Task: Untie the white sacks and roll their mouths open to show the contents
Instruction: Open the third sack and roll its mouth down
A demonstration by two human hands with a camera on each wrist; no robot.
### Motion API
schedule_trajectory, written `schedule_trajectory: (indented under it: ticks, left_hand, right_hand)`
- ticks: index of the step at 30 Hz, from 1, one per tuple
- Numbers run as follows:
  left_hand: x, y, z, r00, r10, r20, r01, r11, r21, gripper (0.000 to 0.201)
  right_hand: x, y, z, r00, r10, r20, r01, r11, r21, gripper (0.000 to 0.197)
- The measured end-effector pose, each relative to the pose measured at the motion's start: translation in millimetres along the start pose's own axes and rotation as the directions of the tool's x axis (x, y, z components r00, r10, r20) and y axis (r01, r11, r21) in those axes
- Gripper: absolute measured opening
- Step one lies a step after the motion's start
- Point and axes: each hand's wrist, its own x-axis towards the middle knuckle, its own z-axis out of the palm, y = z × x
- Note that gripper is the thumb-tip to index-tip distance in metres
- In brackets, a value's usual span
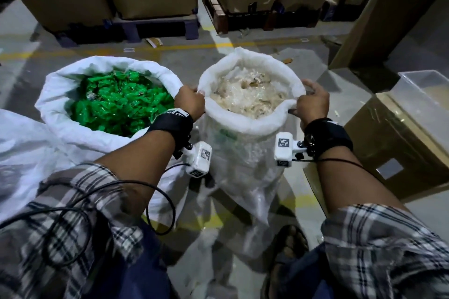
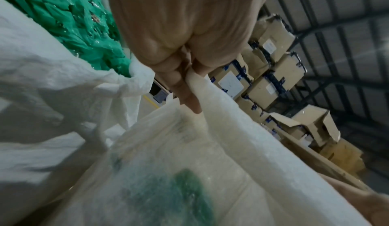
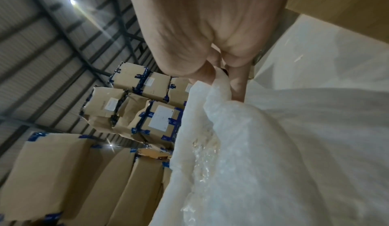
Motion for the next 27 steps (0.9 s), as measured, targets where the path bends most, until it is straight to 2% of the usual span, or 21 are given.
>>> schedule_trajectory:
  ticks: [2, 5, 8, 10, 13, 16, 17, 19, 21, 22, 24, 27]
  left_hand:
    - [-3.4, -5.5, 9.9, 0.999, 0.03, 0.03, -0.031, 0.999, 0.032, 0.028]
    - [-6.1, -14.9, 20.1, 0.988, 0.025, 0.155, -0.028, 0.999, 0.017, 0.025]
    - [-12.4, -10.8, 25.3, 0.952, -0.007, 0.307, 0.053, 0.989, -0.14, 0.024]
    - [-17.2, -4.2, 22.9, 0.945, -0.009, 0.328, 0.042, 0.994, -0.096, 0.031]
    - [-27.7, 4.8, 6.5, 0.947, 0.054, 0.315, -0.066, 0.997, 0.027, 0.039]
    - [-49.4, 3.7, -18.6, 0.957, 0.142, 0.253, -0.198, 0.957, 0.211, 0.044]
    - [-58.6, 0.1, -27.4, 0.96, 0.173, 0.222, -0.225, 0.945, 0.237, 0.042]
    - [-78.4, -8.2, -44.4, 0.956, 0.243, 0.161, -0.281, 0.918, 0.281, 0.039]
    - [-94.0, -16.7, -59.5, 0.942, 0.311, 0.125, -0.335, 0.855, 0.396, 0.038]
    - [-97.1, -21.8, -66.1, 0.931, 0.348, 0.112, -0.359, 0.81, 0.464, 0.039]
    - [-94.0, -29.7, -78.2, 0.913, 0.398, 0.089, -0.378, 0.742, 0.554, 0.04]
    - [-62.9, -40.5, -83.6, 0.912, 0.409, 0.027, -0.344, 0.729, 0.592, 0.037]
  right_hand:
    - [4.3, 8.4, -2.1, 1.0, 0.021, -0.005, -0.021, 0.998, -0.061, 0.05]
    - [0.9, 18.2, -4.1, 0.998, 0.067, 0.019, -0.062, 0.974, -0.219, 0.041]
    - [-9.3, 15.2, -5.2, 0.997, 0.014, 0.078, 0.019, 0.915, -0.403, 0.04]
    - [-20.3, 7.6, -5.3, 0.994, -0.08, 0.077, 0.106, 0.887, -0.45, 0.038]
    - [-46.7, -7.7, -0.7, 0.97, -0.221, 0.102, 0.243, 0.864, -0.441, 0.035]
    - [-90.3, -22.3, 12.6, 0.919, -0.309, 0.245, 0.387, 0.828, -0.407, 0.029]
    - [-106.0, -25.3, 19.1, 0.887, -0.348, 0.304, 0.451, 0.796, -0.403, 0.026]
    - [-136.5, -28.9, 33.5, 0.786, -0.432, 0.443, 0.602, 0.697, -0.389, 0.023]
    - [-160.4, -30.4, 47.5, 0.695, -0.467, 0.547, 0.707, 0.582, -0.401, 0.024]
    - [-167.6, -29.0, 54.7, 0.668, -0.48, 0.569, 0.736, 0.539, -0.41, 0.025]
    - [-172.7, -25.0, 70.8, 0.652, -0.477, 0.59, 0.75, 0.524, -0.405, 0.025]
    - [-156.7, -16.7, 108.3, 0.683, -0.444, 0.58, 0.708, 0.597, -0.377, 0.024]
